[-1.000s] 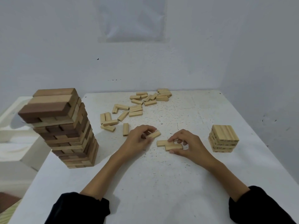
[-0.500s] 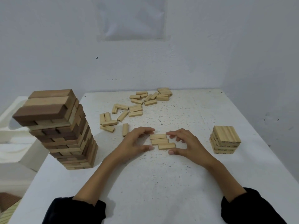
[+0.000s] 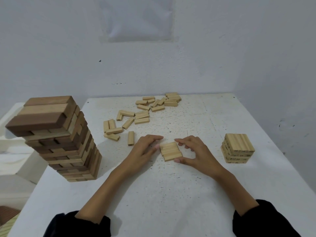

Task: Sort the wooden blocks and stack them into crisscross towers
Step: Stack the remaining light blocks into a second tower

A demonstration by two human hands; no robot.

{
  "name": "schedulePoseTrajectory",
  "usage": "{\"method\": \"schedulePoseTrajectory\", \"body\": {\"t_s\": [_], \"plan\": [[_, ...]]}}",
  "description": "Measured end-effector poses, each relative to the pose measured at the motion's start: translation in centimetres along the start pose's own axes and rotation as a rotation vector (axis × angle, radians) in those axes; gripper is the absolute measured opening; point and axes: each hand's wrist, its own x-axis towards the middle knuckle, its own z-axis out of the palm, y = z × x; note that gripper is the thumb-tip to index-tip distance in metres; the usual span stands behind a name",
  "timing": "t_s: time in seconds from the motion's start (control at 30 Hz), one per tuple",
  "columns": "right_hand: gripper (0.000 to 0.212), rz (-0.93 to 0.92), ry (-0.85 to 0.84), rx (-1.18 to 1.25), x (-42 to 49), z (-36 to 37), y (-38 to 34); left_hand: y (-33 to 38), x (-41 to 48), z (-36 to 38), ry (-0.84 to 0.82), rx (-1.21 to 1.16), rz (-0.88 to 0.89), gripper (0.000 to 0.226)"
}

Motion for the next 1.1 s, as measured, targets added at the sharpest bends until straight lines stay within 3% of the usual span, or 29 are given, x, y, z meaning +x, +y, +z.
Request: {"method": "schedulePoseTrajectory", "body": {"t_s": [0.13,0.2,0.43,0.77,0.93,1.1], "plan": [[0.109,0.044,-0.117,-0.243,-0.5,-0.6,0.2,0.2,-0.6,0.3,-0.262,0.397,-0.064,0.104],[0.122,0.056,-0.197,-0.443,-0.8,-0.8,0.0,0.2,-1.2,0.7,-0.322,0.555,-0.077,0.119],[0.127,0.042,-0.366,-0.604,-1.6,0.0,-1.8,2.0,-2.2,2.9,-0.31,0.622,-0.085,0.103],[0.129,0.144,-0.326,-0.513,-1.9,0.3,-2.2,2.0,-1.7,2.4,-0.33,0.637,-0.151,0.136],[0.129,0.095,-0.363,-0.601,-2.0,0.6,-2.4,2.6,-2.1,2.9,-0.339,0.636,-0.15,0.13],[0.127,0.07,-0.344,-0.595,-2.3,1.0,-2.4,2.2,-1.4,3.0,-0.323,0.652,-0.149,0.139]]}}
